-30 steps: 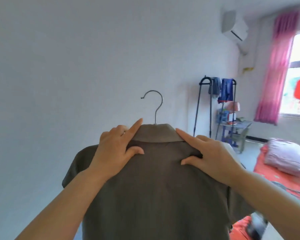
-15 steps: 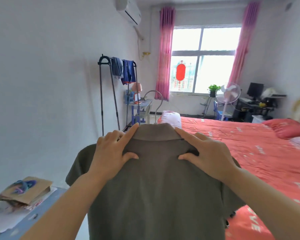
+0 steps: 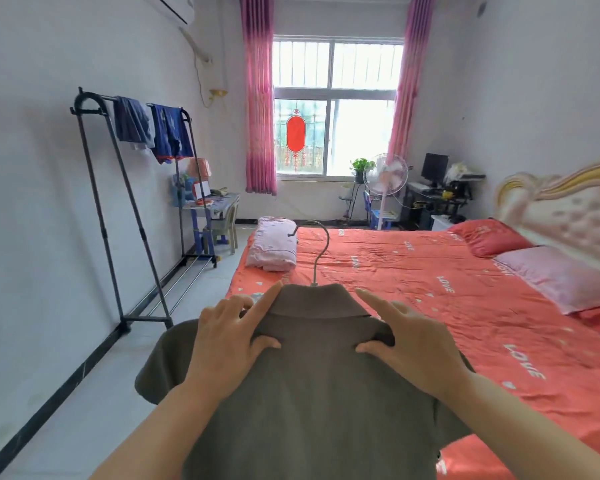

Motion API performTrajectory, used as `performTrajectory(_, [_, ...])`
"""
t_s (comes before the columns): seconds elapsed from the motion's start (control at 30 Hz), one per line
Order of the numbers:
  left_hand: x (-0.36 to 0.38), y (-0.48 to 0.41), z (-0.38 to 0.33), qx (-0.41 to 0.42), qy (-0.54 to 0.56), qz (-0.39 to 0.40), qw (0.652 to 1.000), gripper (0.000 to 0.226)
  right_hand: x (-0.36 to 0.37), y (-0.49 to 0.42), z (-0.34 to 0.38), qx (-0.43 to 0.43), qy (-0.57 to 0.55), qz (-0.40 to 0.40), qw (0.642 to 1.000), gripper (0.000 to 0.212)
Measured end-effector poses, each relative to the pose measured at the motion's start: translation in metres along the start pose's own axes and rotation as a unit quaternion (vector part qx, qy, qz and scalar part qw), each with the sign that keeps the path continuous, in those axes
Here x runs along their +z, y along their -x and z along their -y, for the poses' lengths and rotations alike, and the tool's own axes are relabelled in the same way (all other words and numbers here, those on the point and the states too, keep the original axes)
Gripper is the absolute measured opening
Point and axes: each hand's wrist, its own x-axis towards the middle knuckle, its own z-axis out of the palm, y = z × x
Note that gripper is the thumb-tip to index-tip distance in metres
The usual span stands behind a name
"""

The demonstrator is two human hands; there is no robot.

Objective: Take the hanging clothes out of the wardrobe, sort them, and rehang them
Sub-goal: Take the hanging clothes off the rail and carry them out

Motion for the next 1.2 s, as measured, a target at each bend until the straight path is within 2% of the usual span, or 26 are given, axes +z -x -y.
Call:
performTrajectory(0.23, [0.082, -0.034, 0.030, 0.030, 0.017, 0.013, 0.999, 0.068, 0.058, -0.054, -0.038, 0.041, -0.017, 0.041, 0.998, 0.074])
performTrajectory(0.67, [0.211, -0.085, 0.116, -0.016, 0.056, 0.080, 0.995, 0.070, 0.163, -0.179, -0.074, 0.085, -0.029, 0.114, 0.989, 0.074])
performTrajectory(0.97, [0.289, -0.116, 0.149, -0.047, 0.050, 0.130, 0.989, 0.084, 0.227, -0.253, -0.116, 0.083, -0.064, 0.147, 0.984, 0.074])
performTrajectory(1.1, [0.332, -0.140, 0.158, -0.056, 0.048, 0.150, 0.986, 0.106, 0.261, -0.293, -0.147, 0.086, -0.086, 0.170, 0.978, 0.074])
performTrajectory(1.2, [0.377, -0.165, 0.167, -0.104, 0.000, 0.183, 0.978, 0.110, 0.297, -0.331, -0.173, 0.110, -0.091, 0.188, 0.972, 0.075])
